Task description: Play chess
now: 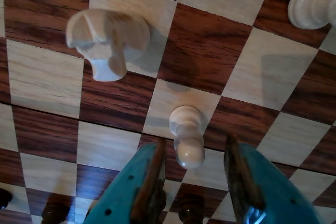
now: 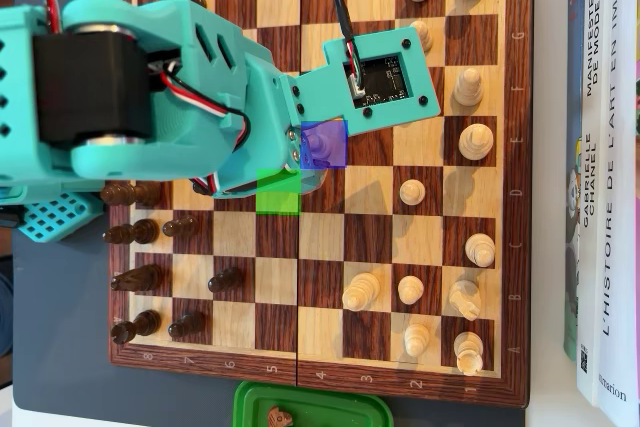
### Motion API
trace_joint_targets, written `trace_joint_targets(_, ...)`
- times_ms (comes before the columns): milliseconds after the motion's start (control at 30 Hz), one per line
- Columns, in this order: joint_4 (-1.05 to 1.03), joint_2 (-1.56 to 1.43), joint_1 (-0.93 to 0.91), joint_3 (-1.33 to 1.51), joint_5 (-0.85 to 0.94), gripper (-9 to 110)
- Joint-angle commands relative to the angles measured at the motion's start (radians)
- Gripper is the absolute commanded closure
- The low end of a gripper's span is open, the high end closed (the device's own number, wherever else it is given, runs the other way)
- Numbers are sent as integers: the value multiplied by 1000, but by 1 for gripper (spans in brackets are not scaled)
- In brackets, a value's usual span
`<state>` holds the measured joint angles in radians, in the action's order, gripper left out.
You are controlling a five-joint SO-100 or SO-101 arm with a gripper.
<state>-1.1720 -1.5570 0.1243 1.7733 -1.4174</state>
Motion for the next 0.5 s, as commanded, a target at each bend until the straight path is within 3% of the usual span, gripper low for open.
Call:
trace_joint_targets(0, 8, 11, -6, -43, -2, 85)
trace_joint_targets(467, 6, 29, -17, -69, 2, 85)
